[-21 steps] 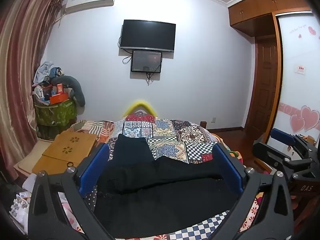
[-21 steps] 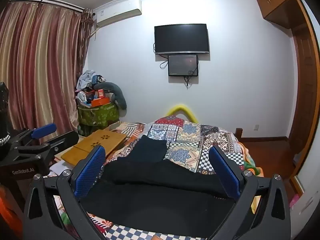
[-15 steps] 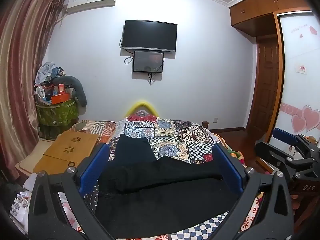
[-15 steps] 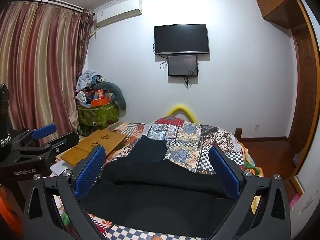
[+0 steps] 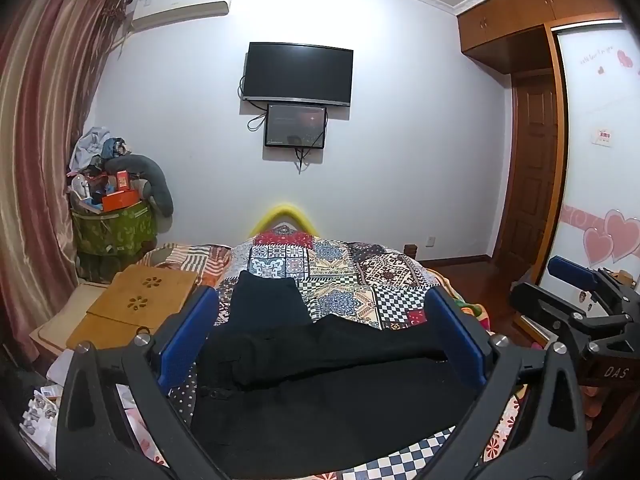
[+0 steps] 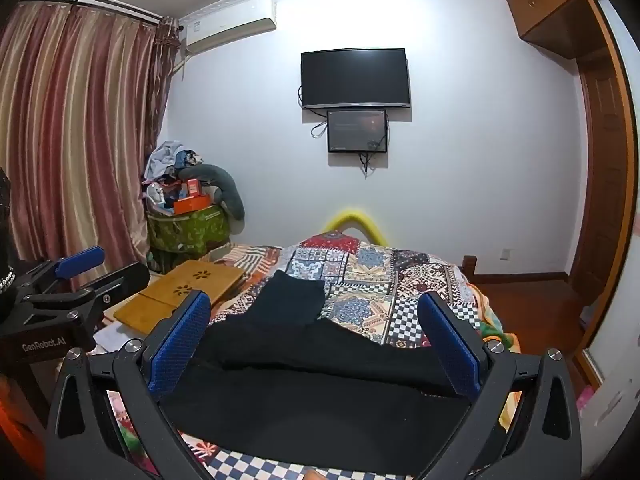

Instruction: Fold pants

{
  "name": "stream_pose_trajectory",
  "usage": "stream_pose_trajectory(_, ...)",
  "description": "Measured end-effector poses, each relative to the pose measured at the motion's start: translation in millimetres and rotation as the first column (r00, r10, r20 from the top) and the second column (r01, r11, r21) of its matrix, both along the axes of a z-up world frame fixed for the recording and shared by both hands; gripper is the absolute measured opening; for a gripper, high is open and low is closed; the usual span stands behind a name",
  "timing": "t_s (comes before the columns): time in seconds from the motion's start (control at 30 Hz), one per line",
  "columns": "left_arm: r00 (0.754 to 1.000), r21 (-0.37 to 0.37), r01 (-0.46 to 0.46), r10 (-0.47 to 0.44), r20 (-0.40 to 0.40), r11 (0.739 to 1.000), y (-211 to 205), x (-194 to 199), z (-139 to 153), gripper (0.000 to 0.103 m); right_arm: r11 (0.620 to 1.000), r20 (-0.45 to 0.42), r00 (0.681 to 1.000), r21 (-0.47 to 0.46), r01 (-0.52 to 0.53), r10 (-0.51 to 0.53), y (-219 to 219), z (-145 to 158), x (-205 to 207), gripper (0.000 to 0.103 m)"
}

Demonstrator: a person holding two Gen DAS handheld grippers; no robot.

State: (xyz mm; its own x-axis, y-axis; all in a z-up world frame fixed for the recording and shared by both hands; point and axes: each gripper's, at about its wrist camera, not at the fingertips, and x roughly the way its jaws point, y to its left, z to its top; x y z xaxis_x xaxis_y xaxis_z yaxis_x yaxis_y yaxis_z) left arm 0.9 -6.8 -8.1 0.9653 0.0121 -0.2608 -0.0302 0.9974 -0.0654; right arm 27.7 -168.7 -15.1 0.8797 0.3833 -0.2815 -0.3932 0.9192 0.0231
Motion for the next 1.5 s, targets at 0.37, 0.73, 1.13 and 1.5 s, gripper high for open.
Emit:
stream_pose_trajectory(0.37,1.0,-0.001,0.005,-0.005,-0.005,1.0,3.0,-2.3,3.1,0.103,1.0,-0.001,1.0,0.007,0.001,-0.001,0.1,-0.6,-0.5,0.103)
stream_pose_trajectory(0.73,1.0,-0.005,0.01,-0.01,-0.008,1.0,5.4,-1.4,5.2,0.103,1.0,0.005,1.0,0.008,-0.005,0.005,0.6,-0.8,-1.8,0.103)
stream_pose_trajectory(1.13,1.0,-0.009,0.01,-0.01,-0.011,1.0,6.1,1.2,5.6,0.103,1.0,0.006,1.0,0.007,-0.007,0.007,2.2,0.6,-2.3,0.103)
stream_pose_trajectory(1.5,1.0,-0.008,0.013,-0.013,-0.01,1.0,7.2,1.5,4.4,0.103,1.0,0.007,1.0,0.012,-0.005,0.005,0.2,-1.8,-0.1,0.103)
